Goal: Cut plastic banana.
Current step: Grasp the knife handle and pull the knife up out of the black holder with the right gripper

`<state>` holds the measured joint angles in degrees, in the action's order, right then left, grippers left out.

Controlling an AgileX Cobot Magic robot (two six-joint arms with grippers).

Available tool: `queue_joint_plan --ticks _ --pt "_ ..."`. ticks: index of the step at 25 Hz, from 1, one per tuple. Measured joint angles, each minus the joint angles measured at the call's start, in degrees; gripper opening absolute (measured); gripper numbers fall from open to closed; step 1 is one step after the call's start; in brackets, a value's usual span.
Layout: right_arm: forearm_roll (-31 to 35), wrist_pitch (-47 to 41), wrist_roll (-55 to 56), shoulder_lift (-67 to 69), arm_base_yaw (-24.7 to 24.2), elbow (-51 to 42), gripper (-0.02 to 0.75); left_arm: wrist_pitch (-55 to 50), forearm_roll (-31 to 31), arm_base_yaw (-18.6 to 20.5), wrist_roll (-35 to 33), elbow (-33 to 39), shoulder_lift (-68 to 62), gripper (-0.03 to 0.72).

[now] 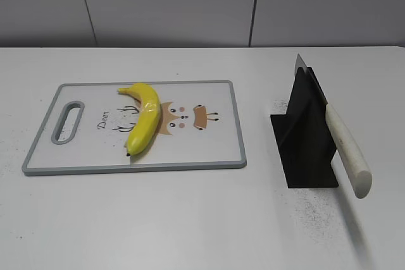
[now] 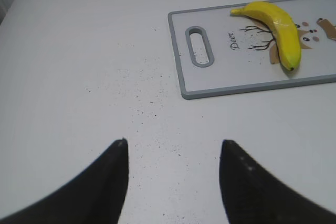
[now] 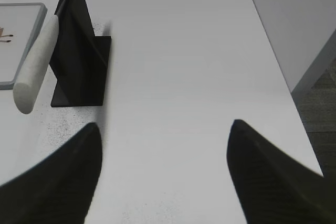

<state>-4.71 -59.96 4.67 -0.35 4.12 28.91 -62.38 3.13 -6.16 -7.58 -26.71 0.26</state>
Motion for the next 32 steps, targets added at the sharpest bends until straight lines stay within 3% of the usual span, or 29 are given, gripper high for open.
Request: queue_joint_plan --ticks 32 --pt "0.0 -0.05 -0.06 0.0 0.0 0.0 0.561 0.0 0.0 0.0 0.0 0.0 0.0 0.519"
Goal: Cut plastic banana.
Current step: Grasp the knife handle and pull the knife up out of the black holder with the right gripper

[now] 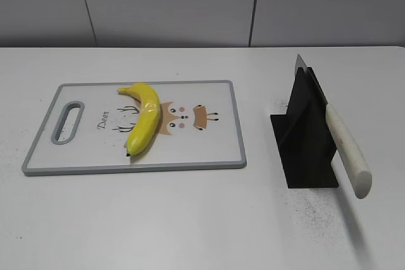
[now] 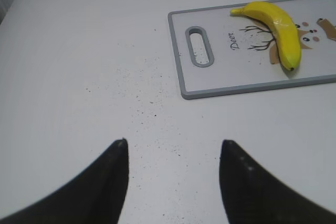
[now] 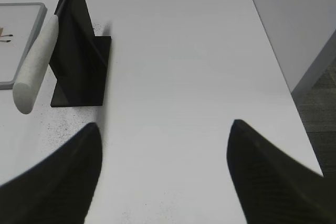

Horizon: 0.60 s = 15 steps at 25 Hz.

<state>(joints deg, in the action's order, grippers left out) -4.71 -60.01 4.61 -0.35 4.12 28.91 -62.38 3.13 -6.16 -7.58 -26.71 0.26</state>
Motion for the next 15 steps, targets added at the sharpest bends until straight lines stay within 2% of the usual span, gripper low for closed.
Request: queue_joint_plan --ticks 10,15 --pt "-0.26 -0.05 0.0 0.0 0.0 0.0 0.561 0.0 0.0 0.0 0.0 0.0 0.0 0.519" --pt "0.16 -1.63 0.05 7.2 0.0 1.38 0.588 0.0 0.0 0.0 0.0 0.0 0.0 0.519"
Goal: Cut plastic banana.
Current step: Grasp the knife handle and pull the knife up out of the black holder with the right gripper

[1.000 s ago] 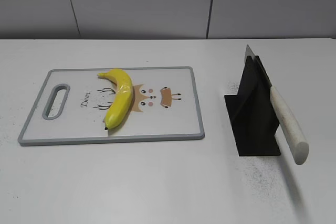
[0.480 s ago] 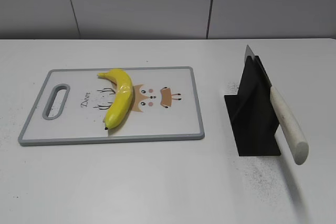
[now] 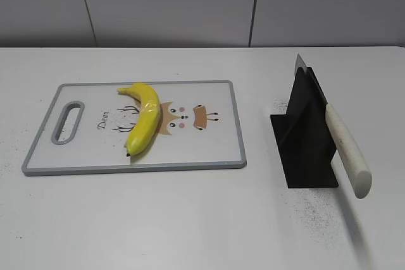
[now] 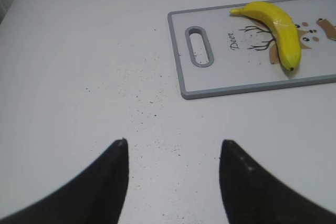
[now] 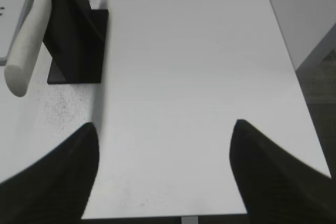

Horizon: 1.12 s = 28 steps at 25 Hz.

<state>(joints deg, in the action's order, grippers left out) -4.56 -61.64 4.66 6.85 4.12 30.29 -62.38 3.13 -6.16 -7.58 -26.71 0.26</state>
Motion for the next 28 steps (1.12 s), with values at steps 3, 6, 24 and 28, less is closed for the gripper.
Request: queue_joint_plan --ticks 3,6,24,28 --pt "0.24 -0.88 0.0 6.28 0.0 1.86 0.61 0.0 0.0 0.0 0.0 0.0 0.0 0.519" --pt "0.25 -1.76 0.0 12.13 0.0 4.44 0.613 0.0 0.0 0.0 0.0 0.0 0.0 0.519" --pt "4.56 -7.92 0.04 37.54 6.79 19.97 0.59 0.0 0.0 0.0 0.0 0.0 0.0 0.519" --pt "4.56 -7.87 0.04 43.28 15.01 22.64 0.589 0.0 0.0 0.0 0.0 0.0 0.0 0.519"
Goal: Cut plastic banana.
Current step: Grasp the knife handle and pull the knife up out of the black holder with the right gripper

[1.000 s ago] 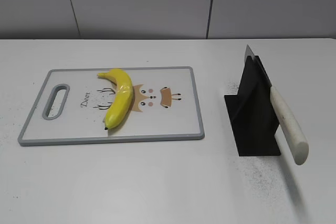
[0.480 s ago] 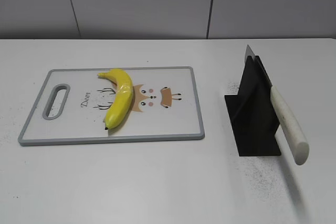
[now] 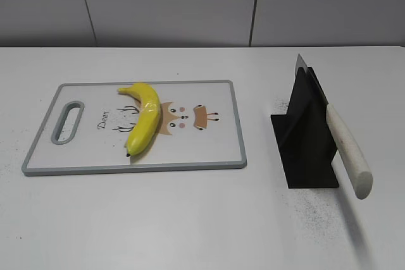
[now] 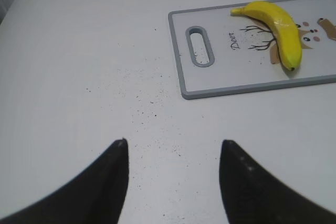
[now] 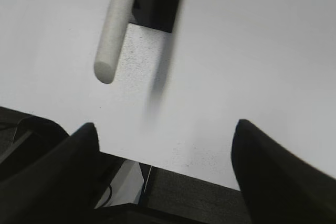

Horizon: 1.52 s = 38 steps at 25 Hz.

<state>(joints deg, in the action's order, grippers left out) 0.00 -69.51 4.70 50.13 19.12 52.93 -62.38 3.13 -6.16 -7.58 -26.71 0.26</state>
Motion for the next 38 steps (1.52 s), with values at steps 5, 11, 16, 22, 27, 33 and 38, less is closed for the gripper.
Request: queue_joint_plan --ticks 5,11,16,22,27,33,38 --pt "0.0 0.56 1.94 7.74 5.49 3.16 0.589 0.0 0.0 0.0 0.0 0.0 0.0 0.519" --pt "0.92 1.32 2.63 18.07 5.56 7.1 0.589 0.0 -0.05 0.0 0.0 0.0 0.0 0.519" --pt "1.17 2.87 2.7 26.2 5.56 9.26 0.589 0.0 -0.05 0.0 0.0 0.0 0.0 0.519" --pt "1.43 5.68 5.69 34.47 5.56 9.6 0.589 0.0 -0.05 0.0 0.0 0.0 0.0 0.519" --pt "1.44 8.83 8.27 39.53 5.56 9.6 0.589 0.0 -0.12 0.0 0.0 0.0 0.0 0.519" --pt "1.49 8.83 12.54 44.52 5.56 9.6 0.584 0.0 -0.25 0.0 0.0 0.0 0.0 0.519" --pt "1.61 8.83 14.44 45.79 5.56 9.6 0.437 0.0 -0.23 0.0 0.0 0.0 0.0 0.519"
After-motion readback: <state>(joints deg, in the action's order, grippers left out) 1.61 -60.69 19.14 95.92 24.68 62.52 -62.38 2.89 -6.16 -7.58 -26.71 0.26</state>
